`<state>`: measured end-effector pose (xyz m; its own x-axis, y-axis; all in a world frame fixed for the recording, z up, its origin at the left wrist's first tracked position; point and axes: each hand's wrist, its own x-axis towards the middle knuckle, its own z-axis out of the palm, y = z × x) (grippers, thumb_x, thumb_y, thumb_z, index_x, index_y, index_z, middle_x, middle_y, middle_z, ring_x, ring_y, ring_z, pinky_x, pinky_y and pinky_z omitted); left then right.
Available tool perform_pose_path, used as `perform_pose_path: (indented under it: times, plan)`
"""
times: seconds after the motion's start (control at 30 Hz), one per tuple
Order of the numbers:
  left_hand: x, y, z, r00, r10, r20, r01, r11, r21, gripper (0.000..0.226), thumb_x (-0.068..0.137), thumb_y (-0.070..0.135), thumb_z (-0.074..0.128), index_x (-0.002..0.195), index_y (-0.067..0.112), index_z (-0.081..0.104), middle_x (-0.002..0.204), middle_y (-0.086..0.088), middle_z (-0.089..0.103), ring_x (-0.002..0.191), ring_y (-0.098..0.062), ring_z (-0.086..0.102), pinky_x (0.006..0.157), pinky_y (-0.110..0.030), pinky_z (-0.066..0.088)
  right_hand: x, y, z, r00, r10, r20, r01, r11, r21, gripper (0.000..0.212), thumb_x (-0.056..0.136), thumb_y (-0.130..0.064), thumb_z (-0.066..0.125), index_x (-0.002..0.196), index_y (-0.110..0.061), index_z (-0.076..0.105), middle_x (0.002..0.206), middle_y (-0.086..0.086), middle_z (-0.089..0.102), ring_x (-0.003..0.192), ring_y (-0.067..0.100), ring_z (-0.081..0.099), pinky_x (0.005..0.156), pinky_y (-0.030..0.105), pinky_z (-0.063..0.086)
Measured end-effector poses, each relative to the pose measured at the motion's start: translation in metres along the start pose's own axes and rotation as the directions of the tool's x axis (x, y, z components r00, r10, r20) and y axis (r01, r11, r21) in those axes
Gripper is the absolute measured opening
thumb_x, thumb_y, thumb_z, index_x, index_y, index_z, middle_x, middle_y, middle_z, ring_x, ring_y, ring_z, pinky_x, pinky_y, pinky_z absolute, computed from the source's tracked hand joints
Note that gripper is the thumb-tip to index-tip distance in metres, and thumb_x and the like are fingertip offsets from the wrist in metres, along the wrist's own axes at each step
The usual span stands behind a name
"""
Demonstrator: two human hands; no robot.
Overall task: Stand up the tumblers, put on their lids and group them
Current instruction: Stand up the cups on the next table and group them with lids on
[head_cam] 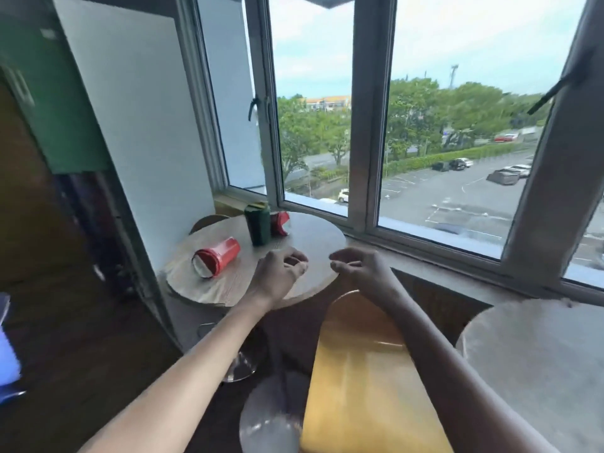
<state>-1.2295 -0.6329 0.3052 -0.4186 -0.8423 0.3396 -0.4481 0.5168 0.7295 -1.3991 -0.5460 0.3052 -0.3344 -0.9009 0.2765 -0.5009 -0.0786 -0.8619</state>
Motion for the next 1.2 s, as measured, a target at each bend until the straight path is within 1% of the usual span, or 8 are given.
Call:
perform_pose_path:
  times: [0.1,0.17,0.3,0.37,0.6,0.7,1.0,1.2]
  plan:
    - [0.038,-0.045,-0.025,0.999,-0.031,-0.021,0.031,0.999,0.03,0.012,0.089,0.013,0.067,0.097,0.011,0.076,0.091,0.001,0.073,0.077,-0.007,0.063,0.063,-0.001,0.043,0.048,0.004,0.048,1.0,-0.009,0.019,0.008,0.999,0.05,0.022,0.087,-0.016,0.069,0.107,-0.007,0.074,0.099,0.004,0.074,0.089,0.016,0.068,0.068,0.01,0.049]
    - [0.064,-0.074,-0.041,0.999,-0.045,-0.02,0.046,0.997,0.058,0.013,0.09,0.012,0.066,0.098,0.01,0.076,0.091,0.003,0.071,0.08,-0.007,0.063,0.062,-0.001,0.042,0.077,0.006,0.079,0.999,-0.018,0.029,0.016,0.997,0.076,0.023,0.088,-0.015,0.068,0.108,-0.005,0.073,0.1,0.006,0.073,0.09,0.016,0.066,0.065,0.003,0.046]
    - [0.106,-0.125,-0.071,0.995,-0.102,-0.024,0.104,0.99,0.091,0.012,0.089,0.018,0.066,0.095,0.017,0.077,0.096,0.002,0.072,0.09,-0.015,0.068,0.072,-0.016,0.05,0.126,0.01,0.131,0.998,-0.007,0.061,0.001,0.995,0.101,0.024,0.089,-0.017,0.067,0.11,-0.007,0.072,0.102,0.003,0.073,0.092,0.014,0.067,0.071,0.008,0.048]
    - [0.124,-0.145,-0.084,0.991,-0.129,-0.023,0.131,0.986,0.099,0.013,0.088,0.02,0.067,0.096,0.018,0.077,0.099,0.001,0.074,0.093,-0.015,0.068,0.08,-0.026,0.054,0.147,0.009,0.153,0.998,0.001,0.068,-0.008,0.995,0.098,0.024,0.089,-0.02,0.067,0.11,-0.009,0.073,0.104,0.001,0.074,0.093,0.012,0.068,0.08,0.02,0.053]
    - [0.194,-0.199,-0.105,0.988,-0.156,0.016,0.156,0.987,0.037,0.015,0.088,0.022,0.066,0.098,0.02,0.077,0.101,-0.003,0.075,0.096,-0.02,0.069,0.076,-0.025,0.051,0.207,0.009,0.211,0.997,0.06,0.058,-0.064,0.996,0.069,0.018,0.087,-0.02,0.069,0.103,-0.016,0.075,0.095,-0.007,0.074,0.091,0.009,0.07,0.084,0.028,0.055]
    - [0.229,-0.22,-0.101,0.993,-0.105,0.054,0.105,0.994,0.012,0.016,0.088,0.023,0.065,0.099,0.02,0.077,0.099,-0.002,0.076,0.093,-0.018,0.069,0.082,-0.03,0.056,0.223,0.012,0.232,0.995,0.091,0.046,-0.094,0.992,0.079,0.019,0.089,-0.016,0.067,0.106,-0.012,0.073,0.096,-0.005,0.072,0.093,0.013,0.069,0.077,0.018,0.053]
    - [0.315,-0.278,-0.087,0.996,0.039,0.086,-0.006,0.936,-0.351,0.01,0.092,0.015,0.064,0.101,0.016,0.061,0.089,0.003,0.063,0.077,-0.003,0.058,0.057,0.001,0.043,0.22,0.011,0.306,0.96,0.245,-0.136,-0.219,0.958,0.186,0.024,0.086,-0.024,0.072,0.109,-0.019,0.073,0.103,-0.006,0.075,0.096,0.008,0.071,0.083,0.022,0.055]
    - [0.347,-0.3,-0.079,0.954,0.026,0.298,0.13,0.862,-0.491,0.043,0.093,0.03,0.063,0.131,0.013,0.05,0.114,-0.004,0.056,0.087,-0.002,0.055,0.063,-0.012,0.042,0.19,-0.008,0.335,0.926,0.376,-0.009,-0.367,0.909,0.196,0.052,0.071,-0.043,0.079,0.12,-0.039,0.064,0.124,-0.007,0.065,0.115,0.005,0.062,0.093,0.025,0.053]
